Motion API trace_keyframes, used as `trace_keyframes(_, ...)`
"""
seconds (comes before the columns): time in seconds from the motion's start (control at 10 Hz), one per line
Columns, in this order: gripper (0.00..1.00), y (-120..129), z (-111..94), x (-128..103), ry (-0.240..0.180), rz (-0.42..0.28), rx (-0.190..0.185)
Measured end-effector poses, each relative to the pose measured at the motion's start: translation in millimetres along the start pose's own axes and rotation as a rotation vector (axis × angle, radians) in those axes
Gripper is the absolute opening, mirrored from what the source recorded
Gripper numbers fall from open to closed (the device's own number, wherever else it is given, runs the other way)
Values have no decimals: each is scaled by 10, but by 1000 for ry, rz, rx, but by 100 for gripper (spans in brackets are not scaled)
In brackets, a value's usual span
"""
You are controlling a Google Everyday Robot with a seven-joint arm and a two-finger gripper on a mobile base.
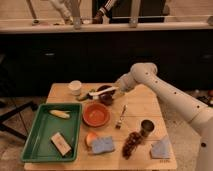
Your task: Place brush in table surface
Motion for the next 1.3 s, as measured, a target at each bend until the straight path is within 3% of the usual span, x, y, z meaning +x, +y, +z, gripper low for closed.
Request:
trace_keyframes(0.5, 80, -94, 134, -204, -16, -84, -30)
trace_keyframes(0.7, 79, -123, 236, -334, -33, -145, -83)
trace_keyframes(1.1, 54, -181, 305, -377, -46, -203, -140)
trace_keyframes(1.3, 50, -195, 372, -412, -49, -221, -165)
